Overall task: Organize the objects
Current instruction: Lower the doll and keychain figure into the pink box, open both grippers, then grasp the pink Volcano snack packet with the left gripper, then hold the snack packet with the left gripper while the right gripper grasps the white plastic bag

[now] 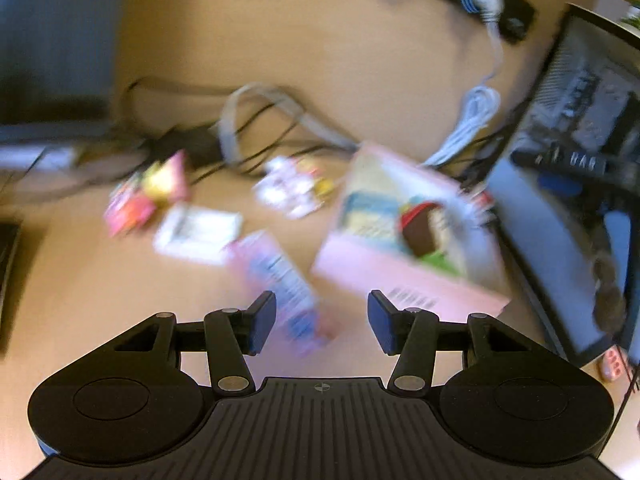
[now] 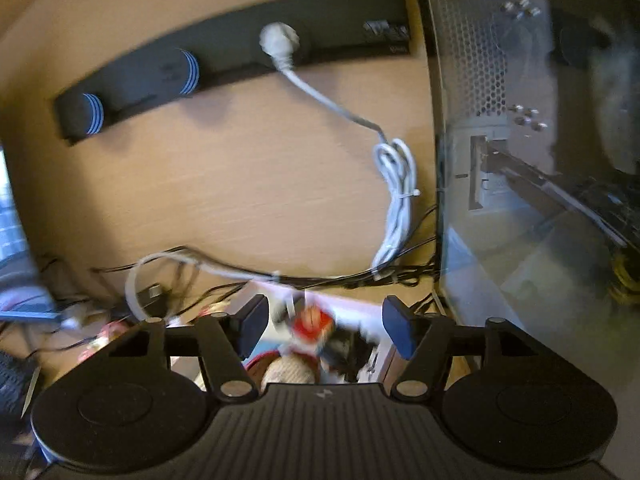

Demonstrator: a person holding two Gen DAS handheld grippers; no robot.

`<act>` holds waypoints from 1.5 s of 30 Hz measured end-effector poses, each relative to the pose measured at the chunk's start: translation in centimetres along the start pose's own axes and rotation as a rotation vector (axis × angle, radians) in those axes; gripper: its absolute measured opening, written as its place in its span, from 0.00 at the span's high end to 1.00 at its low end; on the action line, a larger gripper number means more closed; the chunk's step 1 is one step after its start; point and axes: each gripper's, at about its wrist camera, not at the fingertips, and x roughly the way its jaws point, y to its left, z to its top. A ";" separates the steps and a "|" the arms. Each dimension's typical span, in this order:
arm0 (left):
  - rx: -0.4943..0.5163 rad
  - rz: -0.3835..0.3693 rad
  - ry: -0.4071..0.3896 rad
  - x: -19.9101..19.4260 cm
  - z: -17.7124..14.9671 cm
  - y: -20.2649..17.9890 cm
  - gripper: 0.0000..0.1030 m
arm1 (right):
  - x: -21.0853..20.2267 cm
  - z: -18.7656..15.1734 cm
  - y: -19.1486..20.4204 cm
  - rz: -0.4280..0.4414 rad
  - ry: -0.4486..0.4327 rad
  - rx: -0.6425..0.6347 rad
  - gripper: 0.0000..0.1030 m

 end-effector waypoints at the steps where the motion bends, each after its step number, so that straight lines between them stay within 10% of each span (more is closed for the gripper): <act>1: -0.023 0.013 0.009 -0.2 -0.6 1.0 0.47 | 0.4 0.1 0.4 0.004 0.005 -0.009 0.38; 14: -0.163 0.089 0.046 3.9 -0.1 2.7 0.47 | -2.2 -13.2 6.9 0.158 0.283 -0.382 0.46; 22: -0.165 0.190 0.107 8.7 1.3 0.0 0.45 | -0.5 -11.2 3.3 0.018 0.226 -0.339 0.50; 31: -0.105 0.238 0.105 10.8 2.7 -1.4 0.43 | -2.0 -11.5 3.3 0.077 0.217 -0.320 0.49; 37: -0.071 0.248 0.113 10.0 1.4 -0.3 0.73 | -3.1 -11.9 4.8 0.101 0.195 -0.389 0.48; 45: -0.060 0.216 0.131 4.8 -2.1 3.1 0.75 | -2.7 -11.0 9.2 0.191 0.165 -0.431 0.45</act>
